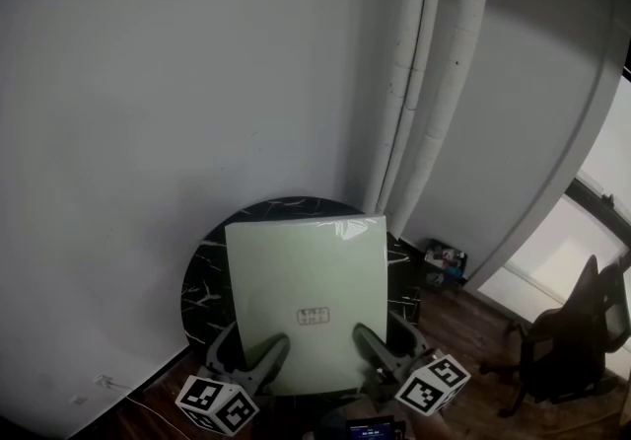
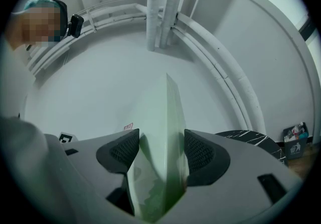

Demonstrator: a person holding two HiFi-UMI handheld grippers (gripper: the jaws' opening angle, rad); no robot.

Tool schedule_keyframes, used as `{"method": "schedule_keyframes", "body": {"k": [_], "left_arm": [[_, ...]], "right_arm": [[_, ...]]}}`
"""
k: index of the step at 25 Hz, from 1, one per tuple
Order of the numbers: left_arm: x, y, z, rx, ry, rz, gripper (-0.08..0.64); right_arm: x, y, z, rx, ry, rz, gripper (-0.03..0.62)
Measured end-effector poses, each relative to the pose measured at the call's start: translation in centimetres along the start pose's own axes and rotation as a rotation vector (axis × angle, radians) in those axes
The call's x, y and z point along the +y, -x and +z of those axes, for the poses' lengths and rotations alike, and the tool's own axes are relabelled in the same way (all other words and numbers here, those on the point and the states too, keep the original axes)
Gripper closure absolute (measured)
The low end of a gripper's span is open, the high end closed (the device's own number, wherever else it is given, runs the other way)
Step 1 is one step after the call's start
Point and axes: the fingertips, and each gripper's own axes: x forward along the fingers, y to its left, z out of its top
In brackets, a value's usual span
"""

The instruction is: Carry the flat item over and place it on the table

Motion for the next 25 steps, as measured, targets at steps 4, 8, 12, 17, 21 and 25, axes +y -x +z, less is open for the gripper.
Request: {"method": "schedule_keyframes", "body": {"k": [4,8,12,17,21,25], "left_arm": [[0.7,-0.9,-0.9,0.013,0.019,0.009,0.166],[1.5,-2.0,-2.0,0.033,0.033,0.016,0.166],[2.3,-2.7,-2.9,0.05,0.048,0.024,0.166],[3.6,-3.7,-4.4,0.078,0.074,0.033,0.166],[4.5,-4.7,-5.0,0.092,0.084,0.034,0.166],[5.5,-5.3,-6.3,0.113,0.106,0.042,0.166]], "right_arm": [[-1.0,-0.6,-0.6,0.022,-0.008,-0.005,0.356],[-2.4,-1.2,-1.5,0.047,-0.022,-0.015,0.356],[-3.3,-1.8,-2.3,0.069,-0.035,-0.02,0.356],[-4.6,-2.8,-3.6,0.103,-0.053,-0.033,0.356],[-5.6,-3.5,-4.3,0.117,-0.062,-0.044,0.356],[-6.5,-4.0,-5.6,0.14,-0.071,-0.059,0.356]]}}
